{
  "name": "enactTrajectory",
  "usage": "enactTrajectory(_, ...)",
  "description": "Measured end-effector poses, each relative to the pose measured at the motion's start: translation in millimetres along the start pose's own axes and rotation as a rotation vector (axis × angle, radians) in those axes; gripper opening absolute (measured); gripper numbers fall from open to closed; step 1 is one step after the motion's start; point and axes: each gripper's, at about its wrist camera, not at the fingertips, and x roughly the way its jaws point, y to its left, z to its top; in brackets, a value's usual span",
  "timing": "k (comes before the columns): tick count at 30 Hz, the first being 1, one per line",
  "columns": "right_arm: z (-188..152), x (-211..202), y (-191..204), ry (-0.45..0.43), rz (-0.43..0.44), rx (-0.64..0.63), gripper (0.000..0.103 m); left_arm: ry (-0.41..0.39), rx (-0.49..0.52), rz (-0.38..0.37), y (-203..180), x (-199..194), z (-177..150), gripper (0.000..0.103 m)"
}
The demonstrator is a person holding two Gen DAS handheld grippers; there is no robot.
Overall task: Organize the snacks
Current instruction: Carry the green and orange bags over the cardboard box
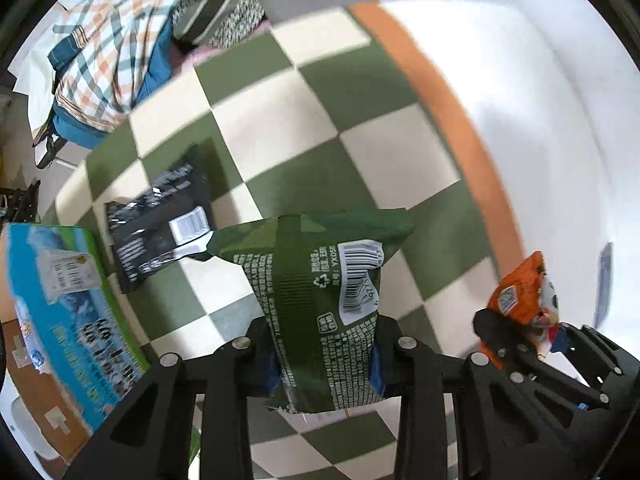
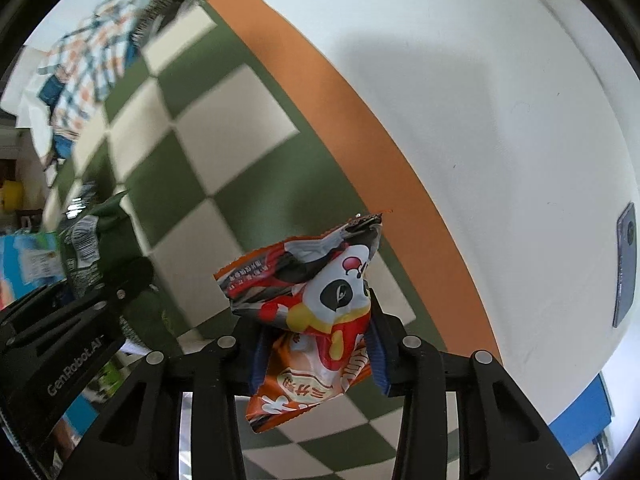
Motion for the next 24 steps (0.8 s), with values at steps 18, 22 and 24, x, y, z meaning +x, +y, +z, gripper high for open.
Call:
enactTrajectory(18, -105.3, -160.4, 112.9, -0.122, 0.291, -0.32, 0.042, -0.271, -0.159, -0.068, 156.1, -176.9, -137.2, 0.03)
enactTrajectory(22, -133.6, -160.5, 169.7, -0.09, 0.344, -0.411, 0.042, -0.269, -0.233, -0.018, 212.5, -180.0, -168.1, 0.03)
enactTrajectory(24, -149.3, -157.1, 199.9, -0.076, 0.349, -0.465, 0.042, -0.259, -0.277, 0.005, 242.0, -175.4, -182.3, 0.03)
